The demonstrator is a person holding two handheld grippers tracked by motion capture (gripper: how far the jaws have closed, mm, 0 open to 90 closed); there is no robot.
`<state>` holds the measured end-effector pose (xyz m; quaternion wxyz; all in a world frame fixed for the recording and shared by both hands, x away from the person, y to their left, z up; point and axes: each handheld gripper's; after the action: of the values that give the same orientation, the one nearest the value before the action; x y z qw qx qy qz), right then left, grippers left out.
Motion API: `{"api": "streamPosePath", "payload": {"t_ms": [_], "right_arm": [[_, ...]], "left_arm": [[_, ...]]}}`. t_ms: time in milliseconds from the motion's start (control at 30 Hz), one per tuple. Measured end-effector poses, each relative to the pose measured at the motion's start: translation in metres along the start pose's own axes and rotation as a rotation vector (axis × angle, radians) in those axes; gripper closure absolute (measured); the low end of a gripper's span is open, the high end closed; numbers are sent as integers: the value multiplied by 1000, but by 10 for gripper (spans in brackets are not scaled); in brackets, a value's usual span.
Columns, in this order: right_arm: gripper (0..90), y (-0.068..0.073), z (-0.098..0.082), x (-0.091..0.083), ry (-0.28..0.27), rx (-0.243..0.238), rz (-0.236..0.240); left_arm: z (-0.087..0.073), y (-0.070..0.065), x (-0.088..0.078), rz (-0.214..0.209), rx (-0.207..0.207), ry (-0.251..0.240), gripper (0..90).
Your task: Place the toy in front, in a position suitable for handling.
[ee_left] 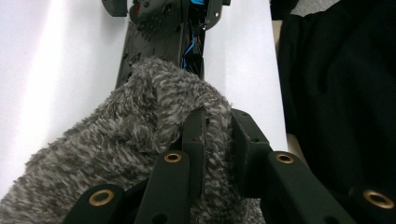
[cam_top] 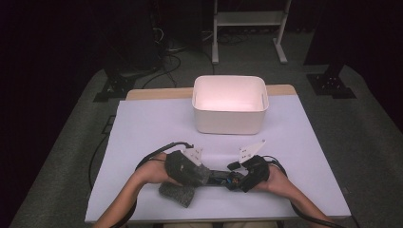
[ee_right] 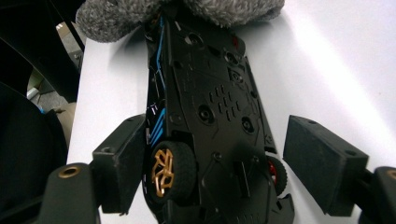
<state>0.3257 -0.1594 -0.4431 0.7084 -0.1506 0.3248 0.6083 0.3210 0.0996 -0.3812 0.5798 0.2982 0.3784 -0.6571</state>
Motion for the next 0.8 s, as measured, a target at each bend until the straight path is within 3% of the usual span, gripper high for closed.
{"api": "streamPosePath", "payload": {"t_ms": [533, 800], "right_arm": [[178, 3, -4, 9, 50, -8, 24], [167, 5, -9, 14, 46, -23, 23]], "left_arm": [[-4, -7, 10, -48, 7, 6, 762], [-1, -9, 3, -27, 27, -21, 762]]}}
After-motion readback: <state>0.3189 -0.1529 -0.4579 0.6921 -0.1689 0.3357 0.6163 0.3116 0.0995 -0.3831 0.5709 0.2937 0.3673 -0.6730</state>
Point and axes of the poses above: each handheld gripper's, and its own axes: x roughly forward along the jaws, z roughly out of its top, y roughly to its left, and after that the axes turned 1 degree about -y, right-handed
